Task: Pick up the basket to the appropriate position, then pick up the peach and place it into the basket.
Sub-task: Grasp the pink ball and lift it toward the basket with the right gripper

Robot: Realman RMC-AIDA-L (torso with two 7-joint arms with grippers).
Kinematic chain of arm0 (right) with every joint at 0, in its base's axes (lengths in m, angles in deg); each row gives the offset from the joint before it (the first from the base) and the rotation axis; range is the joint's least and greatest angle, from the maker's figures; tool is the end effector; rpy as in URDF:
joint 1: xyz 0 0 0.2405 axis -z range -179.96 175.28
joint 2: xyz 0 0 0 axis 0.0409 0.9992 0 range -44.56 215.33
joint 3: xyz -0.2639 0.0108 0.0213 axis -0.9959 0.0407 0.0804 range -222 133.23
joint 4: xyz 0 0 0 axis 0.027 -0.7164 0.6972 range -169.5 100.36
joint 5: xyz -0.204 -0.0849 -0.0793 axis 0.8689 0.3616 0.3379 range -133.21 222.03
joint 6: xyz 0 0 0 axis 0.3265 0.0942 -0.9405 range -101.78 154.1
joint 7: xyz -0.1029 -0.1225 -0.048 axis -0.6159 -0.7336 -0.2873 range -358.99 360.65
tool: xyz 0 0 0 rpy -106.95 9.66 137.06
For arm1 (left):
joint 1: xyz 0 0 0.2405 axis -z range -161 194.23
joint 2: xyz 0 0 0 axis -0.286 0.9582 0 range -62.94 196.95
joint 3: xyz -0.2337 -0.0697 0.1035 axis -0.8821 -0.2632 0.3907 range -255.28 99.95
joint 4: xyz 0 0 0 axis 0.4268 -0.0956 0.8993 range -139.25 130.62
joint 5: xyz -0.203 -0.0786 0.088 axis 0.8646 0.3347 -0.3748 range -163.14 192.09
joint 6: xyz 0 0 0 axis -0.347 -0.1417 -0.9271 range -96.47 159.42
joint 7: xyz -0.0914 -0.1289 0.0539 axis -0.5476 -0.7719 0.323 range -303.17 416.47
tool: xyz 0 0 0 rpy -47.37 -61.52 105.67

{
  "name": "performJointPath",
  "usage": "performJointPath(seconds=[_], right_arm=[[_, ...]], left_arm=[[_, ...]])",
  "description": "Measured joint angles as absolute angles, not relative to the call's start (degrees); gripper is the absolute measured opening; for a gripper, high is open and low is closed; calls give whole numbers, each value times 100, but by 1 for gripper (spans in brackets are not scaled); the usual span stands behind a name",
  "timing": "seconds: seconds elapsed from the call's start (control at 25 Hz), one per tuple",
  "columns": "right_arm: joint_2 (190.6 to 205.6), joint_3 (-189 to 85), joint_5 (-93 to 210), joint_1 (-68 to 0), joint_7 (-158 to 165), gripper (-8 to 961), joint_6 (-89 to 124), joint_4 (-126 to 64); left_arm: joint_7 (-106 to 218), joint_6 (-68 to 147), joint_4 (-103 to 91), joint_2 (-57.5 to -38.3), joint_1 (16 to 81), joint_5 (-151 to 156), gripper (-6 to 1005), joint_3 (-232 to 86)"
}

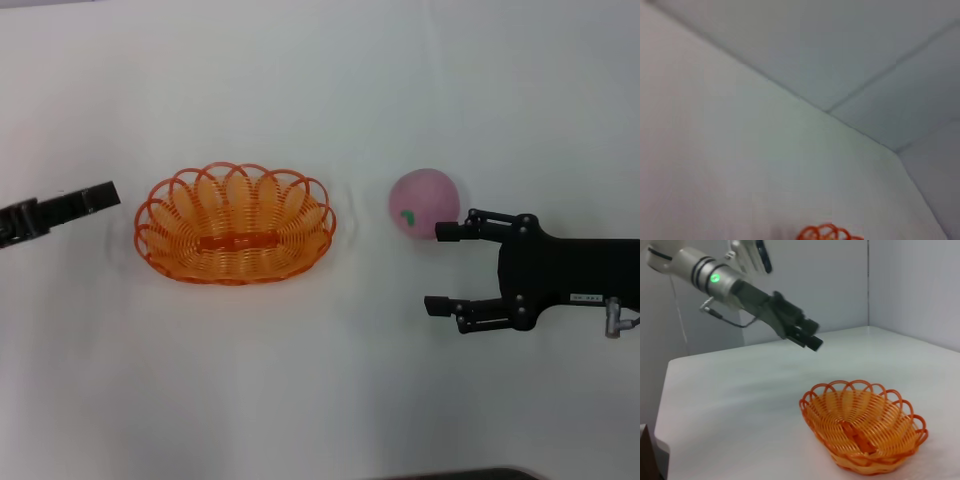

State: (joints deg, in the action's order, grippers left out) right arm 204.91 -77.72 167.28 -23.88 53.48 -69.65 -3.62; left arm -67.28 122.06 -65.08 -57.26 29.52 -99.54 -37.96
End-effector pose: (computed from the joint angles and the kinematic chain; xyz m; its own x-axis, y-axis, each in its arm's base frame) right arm 0.3316 0.2767 -0.0465 0.8702 -0.1696 -0.4626 -0.2794 -0.9432 -0.1800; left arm -0.3208 0.3055 0.0216 0.2514 0.7740 0.5812 0.9342 -0.3511 0.0635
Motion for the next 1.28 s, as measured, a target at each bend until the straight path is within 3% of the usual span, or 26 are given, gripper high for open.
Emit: performJointPath(seconds=[0.76,0.96,1.2,1.28], right_arm=[[20492,-7658,16728,-2362,5425,922,-6954,-420],[20491,-7648,16728,-2360,5427,922,-6945,-421],[20491,-7646,16757,-2353,5427,923,-6945,-419],[20491,-7649,16759,-2352,5427,923,-6945,-418]], left_arm=[[-916,13491,-5932,-5763,2457,-9797,589,-4037],[-352,13552,-5773,-5763,2451,-10134,775,-4027],[127,13133,-5484,-5762,2478,-10427,908,-4050],[278,13005,-5361,-5762,2476,-10428,908,-4065]])
